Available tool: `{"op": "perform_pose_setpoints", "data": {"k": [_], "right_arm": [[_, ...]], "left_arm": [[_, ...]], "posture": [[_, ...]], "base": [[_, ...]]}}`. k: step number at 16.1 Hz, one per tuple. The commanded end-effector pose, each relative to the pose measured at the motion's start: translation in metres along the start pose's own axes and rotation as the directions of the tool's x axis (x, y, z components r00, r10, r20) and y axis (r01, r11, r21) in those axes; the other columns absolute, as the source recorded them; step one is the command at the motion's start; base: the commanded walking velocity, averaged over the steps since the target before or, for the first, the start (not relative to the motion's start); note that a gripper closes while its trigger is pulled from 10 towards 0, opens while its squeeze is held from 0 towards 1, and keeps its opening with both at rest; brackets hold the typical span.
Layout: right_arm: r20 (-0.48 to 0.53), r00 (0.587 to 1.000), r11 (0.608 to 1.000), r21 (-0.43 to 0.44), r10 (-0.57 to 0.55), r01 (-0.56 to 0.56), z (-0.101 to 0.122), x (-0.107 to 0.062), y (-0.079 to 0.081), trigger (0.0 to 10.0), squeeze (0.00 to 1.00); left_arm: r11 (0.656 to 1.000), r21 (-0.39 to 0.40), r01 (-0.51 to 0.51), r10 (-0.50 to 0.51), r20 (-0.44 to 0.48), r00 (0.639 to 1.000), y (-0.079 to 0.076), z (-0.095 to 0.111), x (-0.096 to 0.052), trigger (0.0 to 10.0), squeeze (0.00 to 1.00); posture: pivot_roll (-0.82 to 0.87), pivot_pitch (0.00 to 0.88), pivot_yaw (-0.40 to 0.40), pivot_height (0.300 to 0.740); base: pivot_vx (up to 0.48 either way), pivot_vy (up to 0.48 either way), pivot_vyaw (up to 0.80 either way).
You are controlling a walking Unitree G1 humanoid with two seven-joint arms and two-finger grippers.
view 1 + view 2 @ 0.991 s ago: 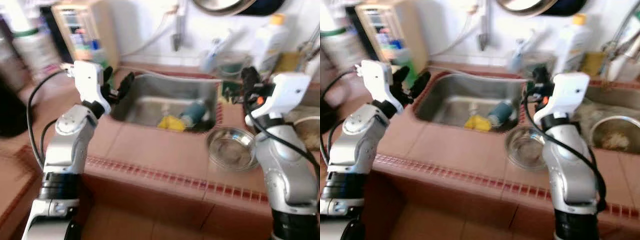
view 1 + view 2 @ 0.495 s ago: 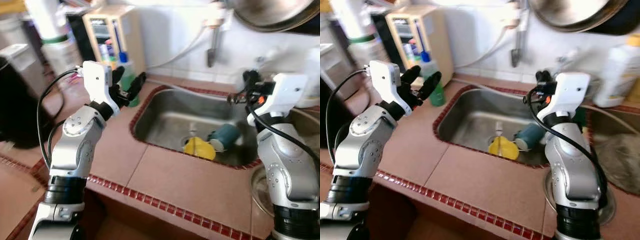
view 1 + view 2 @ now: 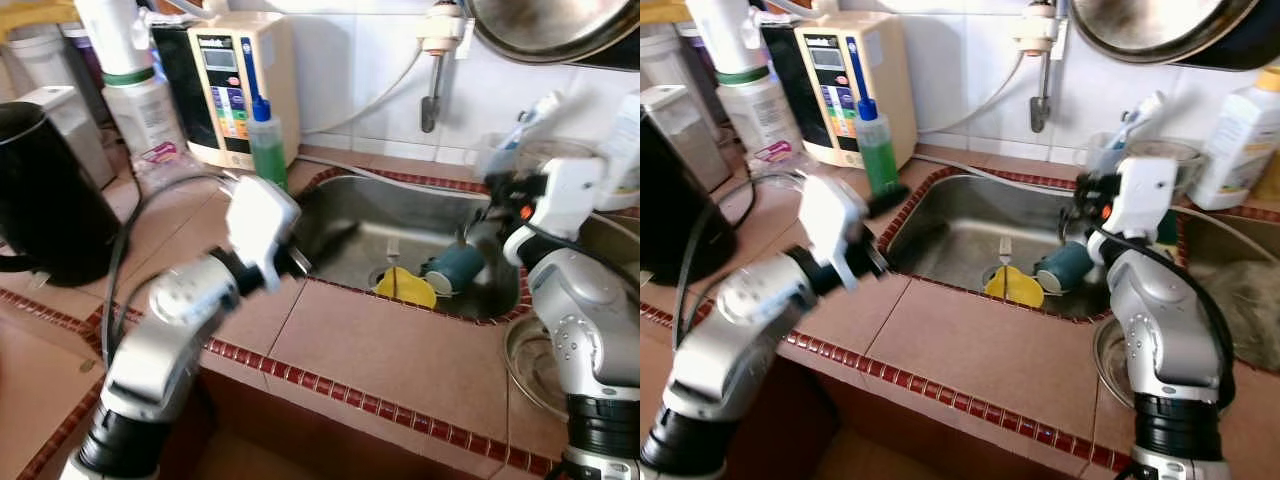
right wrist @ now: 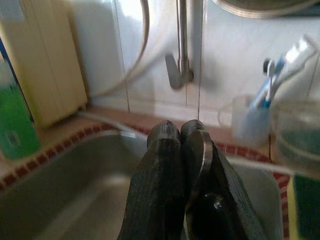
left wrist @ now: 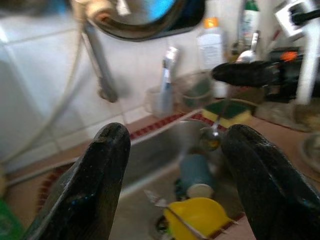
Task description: Kitchen organization
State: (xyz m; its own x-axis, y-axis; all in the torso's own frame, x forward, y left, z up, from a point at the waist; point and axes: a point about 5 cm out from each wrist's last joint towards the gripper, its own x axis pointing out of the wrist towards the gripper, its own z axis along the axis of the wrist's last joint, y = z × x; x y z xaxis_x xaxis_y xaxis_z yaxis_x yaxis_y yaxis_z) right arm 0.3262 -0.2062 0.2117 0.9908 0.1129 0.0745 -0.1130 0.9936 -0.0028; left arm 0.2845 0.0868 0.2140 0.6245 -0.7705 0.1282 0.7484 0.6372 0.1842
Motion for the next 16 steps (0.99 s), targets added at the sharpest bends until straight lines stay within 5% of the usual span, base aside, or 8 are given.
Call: {"op": "perform_pose_setpoints", "data": {"k": [1,8,16], "right_arm": [[0.021,0.999,0.999,-0.023,0.049,-0.049,0.007,0.008,0.007,10.0,0.0],[-0.036,0.985,0.985,-0.036,0.17,-0.172,-0.006,0.037,0.025,10.0,0.0],[-0.12,0.957,0.963,0.073,0.266,-0.259,-0.043,0.049,0.044,10.0,0.0]], "left_arm": [[1.0,-0.018,0.005,-0.006,-0.029,1.0,-0.005,-0.003,-0.001,10.0,0.0],[0.986,-0.155,-0.058,0.025,-0.205,0.978,-0.035,-0.028,-0.002,10.0,0.0],[0.988,-0.139,-0.067,0.038,-0.2,0.979,-0.043,-0.019,-0.002,10.0,0.0]], "posture": [[-0.18,0.08,0.088,0.74],[-0.16,0.12,0.083,0.74],[-0.13,0.122,0.061,0.74]], "base": [[0.0,0.0,0.0],[0.0,0.0,0.0],[0.0,0.0,0.0]]}}
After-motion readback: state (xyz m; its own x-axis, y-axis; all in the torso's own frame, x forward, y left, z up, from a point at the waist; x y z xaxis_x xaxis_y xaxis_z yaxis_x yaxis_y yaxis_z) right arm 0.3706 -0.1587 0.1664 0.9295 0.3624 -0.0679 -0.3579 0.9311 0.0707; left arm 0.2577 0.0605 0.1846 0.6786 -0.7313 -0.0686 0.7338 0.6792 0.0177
